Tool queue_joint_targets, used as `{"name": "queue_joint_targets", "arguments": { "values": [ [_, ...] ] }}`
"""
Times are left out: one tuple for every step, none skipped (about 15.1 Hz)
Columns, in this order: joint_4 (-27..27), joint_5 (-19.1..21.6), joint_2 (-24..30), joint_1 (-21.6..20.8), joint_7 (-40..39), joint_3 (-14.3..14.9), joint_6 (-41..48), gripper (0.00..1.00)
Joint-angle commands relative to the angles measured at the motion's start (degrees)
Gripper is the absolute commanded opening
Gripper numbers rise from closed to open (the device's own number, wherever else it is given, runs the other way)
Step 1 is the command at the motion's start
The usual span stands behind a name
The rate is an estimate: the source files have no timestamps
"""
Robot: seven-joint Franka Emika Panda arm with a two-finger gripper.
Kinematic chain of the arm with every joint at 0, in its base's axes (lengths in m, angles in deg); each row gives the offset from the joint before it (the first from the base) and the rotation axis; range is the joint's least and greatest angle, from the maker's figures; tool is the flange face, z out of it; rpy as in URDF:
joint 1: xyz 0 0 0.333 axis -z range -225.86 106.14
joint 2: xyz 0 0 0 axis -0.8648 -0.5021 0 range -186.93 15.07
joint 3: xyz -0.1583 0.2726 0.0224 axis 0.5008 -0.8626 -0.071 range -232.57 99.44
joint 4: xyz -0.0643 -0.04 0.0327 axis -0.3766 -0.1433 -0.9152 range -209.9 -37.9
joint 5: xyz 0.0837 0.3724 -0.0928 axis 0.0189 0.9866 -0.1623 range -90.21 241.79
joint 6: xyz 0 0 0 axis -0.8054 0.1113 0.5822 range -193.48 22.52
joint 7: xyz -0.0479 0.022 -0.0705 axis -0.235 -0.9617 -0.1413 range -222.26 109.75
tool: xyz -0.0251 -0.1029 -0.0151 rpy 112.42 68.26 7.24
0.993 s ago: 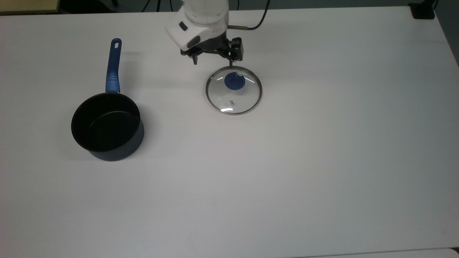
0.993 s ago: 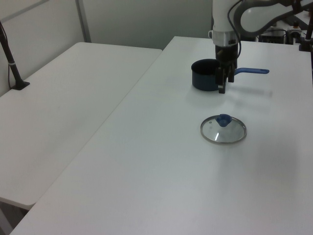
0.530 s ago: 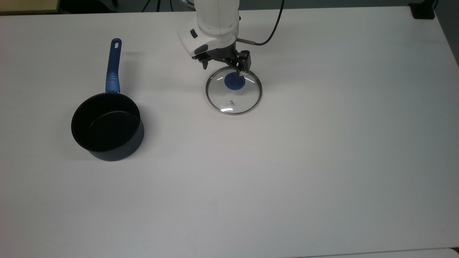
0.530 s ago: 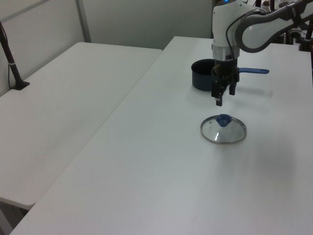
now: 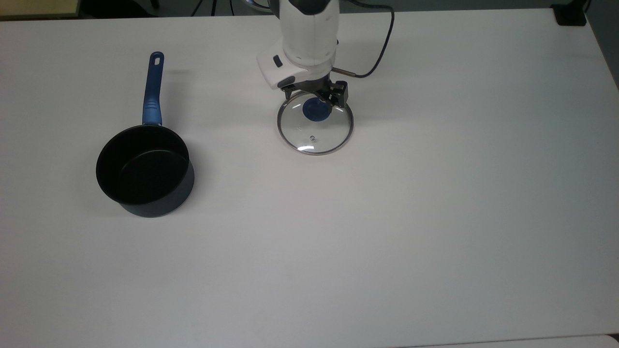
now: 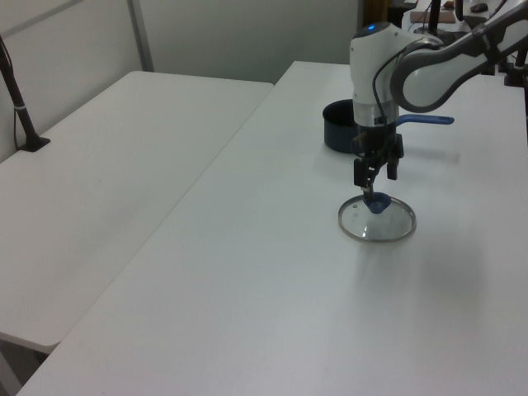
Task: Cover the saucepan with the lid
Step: 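Move the gripper over the glass lid and lower onto the blue knob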
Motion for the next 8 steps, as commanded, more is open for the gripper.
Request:
{"name": "queue_joint_targets", "arguments": {
  "values": [
    [-1.3,-3.1,-1.4,-1.2,5.2,-0.1,-4.1,1.00],
    [-1.3,-3.9,-2.3,-1.6,6.0,-0.7,-4.9,1.00],
    [-1.3,-4.3,-2.4,-1.6,6.4,-0.7,-5.0,1.00],
    [-1.3,-4.5,-2.4,-1.6,6.4,-0.7,-4.9,1.00],
    [-1.3,-4.5,-2.4,-1.6,6.5,-0.7,-5.0,1.00],
    [-1.3,-4.5,-2.4,-1.6,6.5,-0.7,-4.9,1.00],
    [-1.3,-4.6,-2.4,-1.7,6.6,-0.7,-4.9,1.00],
    [-1.3,-4.6,-2.4,-1.7,6.6,-0.7,-4.8,1.00]
  ]
}}
